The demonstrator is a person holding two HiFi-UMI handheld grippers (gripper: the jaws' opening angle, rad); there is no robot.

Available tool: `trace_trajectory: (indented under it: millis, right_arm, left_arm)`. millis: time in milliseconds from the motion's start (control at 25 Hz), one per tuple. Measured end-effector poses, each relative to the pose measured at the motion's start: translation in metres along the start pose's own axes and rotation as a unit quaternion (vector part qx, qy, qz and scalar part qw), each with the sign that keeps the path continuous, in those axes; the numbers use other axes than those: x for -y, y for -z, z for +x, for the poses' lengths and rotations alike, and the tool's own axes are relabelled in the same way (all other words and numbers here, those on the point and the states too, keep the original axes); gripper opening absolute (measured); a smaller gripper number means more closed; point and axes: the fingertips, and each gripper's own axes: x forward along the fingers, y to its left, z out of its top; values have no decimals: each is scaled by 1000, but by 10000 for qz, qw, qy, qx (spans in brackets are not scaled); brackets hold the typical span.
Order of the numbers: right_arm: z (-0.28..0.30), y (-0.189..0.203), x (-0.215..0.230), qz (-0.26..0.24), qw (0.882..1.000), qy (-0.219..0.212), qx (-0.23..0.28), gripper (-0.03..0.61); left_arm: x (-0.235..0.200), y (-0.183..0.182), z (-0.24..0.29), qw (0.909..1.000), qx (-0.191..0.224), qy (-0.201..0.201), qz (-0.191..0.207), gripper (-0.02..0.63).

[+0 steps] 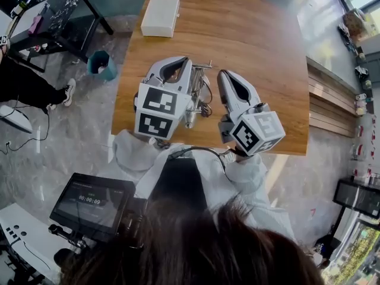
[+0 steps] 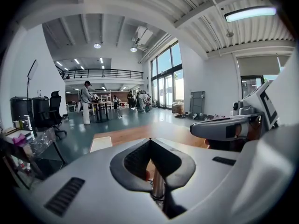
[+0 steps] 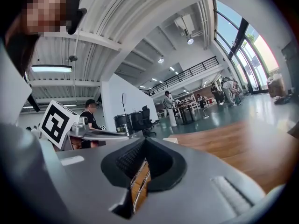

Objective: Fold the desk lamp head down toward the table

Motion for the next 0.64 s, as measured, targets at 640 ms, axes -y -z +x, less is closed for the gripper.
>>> trace_trajectory:
  millis: [640]
  right_arm:
    - [2,-6,7,-187,9998,3,-68,0]
  left_arm:
    - [0,-9,2,10000,81,8,-40,3]
